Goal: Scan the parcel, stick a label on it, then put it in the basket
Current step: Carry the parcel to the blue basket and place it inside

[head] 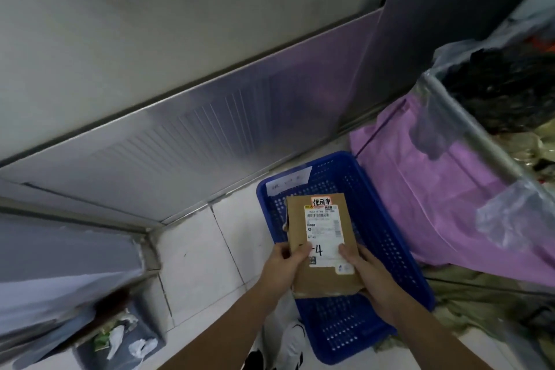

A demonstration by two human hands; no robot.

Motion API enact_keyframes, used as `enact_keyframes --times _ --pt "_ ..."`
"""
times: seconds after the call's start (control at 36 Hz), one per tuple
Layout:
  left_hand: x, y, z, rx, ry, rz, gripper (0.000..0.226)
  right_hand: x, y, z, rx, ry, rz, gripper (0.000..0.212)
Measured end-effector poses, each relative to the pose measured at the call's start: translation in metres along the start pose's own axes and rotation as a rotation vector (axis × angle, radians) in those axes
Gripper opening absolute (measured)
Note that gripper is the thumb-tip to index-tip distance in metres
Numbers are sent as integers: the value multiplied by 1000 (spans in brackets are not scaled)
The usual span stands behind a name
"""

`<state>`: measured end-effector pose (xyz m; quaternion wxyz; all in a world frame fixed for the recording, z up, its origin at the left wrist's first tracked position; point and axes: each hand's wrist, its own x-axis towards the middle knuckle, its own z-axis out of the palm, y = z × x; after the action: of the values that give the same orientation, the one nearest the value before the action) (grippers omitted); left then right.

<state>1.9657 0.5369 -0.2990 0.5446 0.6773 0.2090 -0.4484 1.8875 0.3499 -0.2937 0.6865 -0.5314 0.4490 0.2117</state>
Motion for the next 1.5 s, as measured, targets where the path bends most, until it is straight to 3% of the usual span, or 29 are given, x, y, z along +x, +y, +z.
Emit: enact_keyframes --times 0.11,0.42,0.5,0.67,0.78,0.86,1.0,1.22,1.31,1.5 --pt "60 -31 12 -13 -2 3 53 56 24 -4 -15 -20 35 43" --pt "227 -106 35 47 60 -4 40 231 87 -22 -171 85 -76 63" --pt "269 -118 40 53 103 -26 50 269 100 -20 -227 51 -89 48" --pt "337 -136 53 5 237 -104 37 335 124 -10 -340 43 -112 29" --pt "374 -142 61 21 329 -140 65 379 143 -5 -375 75 -78 36" --pt "400 -150 61 81 399 -161 61 407 153 -1 -416 120 -59 51" --pt "427 -153 69 97 474 -274 71 438 162 8 -481 137 -26 57" --pt "452 -165 73 167 481 -364 79 472 190 7 -562 137 -40 43" --pt "459 -177 68 86 491 -382 79 487 208 4 -623 89 -42 46" --pt "455 -175 71 18 466 -300 82 465 196 19 -468 -61 -58 32"
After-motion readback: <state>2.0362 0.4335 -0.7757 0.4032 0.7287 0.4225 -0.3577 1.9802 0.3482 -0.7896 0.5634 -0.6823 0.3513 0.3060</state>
